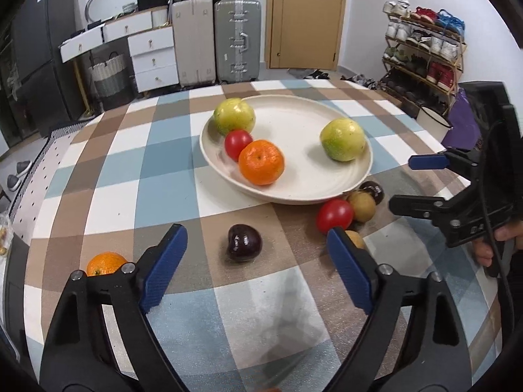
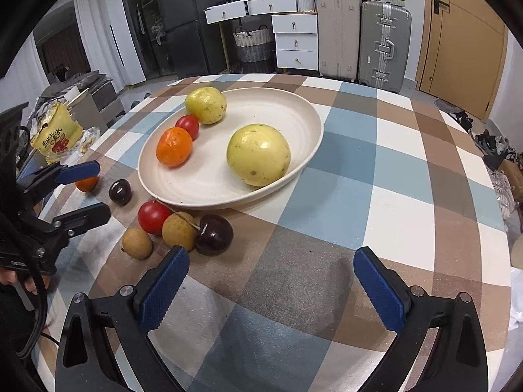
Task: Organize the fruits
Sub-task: 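Withdraw both tools and move the left tool toward the dark plum, then grasp the dark plum with the left tool while the right tool grasps the stemmed dark cherry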
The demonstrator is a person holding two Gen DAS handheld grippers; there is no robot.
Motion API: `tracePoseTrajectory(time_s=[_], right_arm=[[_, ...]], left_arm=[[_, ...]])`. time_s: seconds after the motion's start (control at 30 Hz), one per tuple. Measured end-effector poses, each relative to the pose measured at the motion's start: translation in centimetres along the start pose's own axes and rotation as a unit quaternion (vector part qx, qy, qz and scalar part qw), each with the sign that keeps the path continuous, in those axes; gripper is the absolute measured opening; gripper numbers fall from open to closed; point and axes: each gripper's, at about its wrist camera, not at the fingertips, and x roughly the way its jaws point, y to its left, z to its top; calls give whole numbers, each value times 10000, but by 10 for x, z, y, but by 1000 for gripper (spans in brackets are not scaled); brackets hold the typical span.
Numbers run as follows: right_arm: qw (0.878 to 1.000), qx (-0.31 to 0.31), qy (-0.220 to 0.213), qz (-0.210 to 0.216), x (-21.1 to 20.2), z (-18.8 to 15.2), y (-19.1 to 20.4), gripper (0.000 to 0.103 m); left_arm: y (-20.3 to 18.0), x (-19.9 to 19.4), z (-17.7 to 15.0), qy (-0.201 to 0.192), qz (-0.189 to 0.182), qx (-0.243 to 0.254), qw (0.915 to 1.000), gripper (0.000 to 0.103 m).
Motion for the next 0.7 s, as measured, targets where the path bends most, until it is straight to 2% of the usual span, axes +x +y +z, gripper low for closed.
tracePoseTrajectory(time_s=[0.1,0.27,0.5,0.67,0.7], right_arm=[[9999,-45,43,-122,3,0,1,103],[9996,-186,56,-187,7,0,8,102],[9988,-372,56,-311,11,1,20,101],[9985,-351,121,-393,16,3,20,98],[9986,-317,132,-401,16,3,19,98]], left_arm=[[-4,0,0,-30,-15,84,10000,87],[-7,3,-2,30,-67,117,9999,77],[-4,18,-3,283,36,-6,9996,73],[0,29,-3,542,37,-103,9985,63],[1,32,-3,596,51,-122,9981,58]])
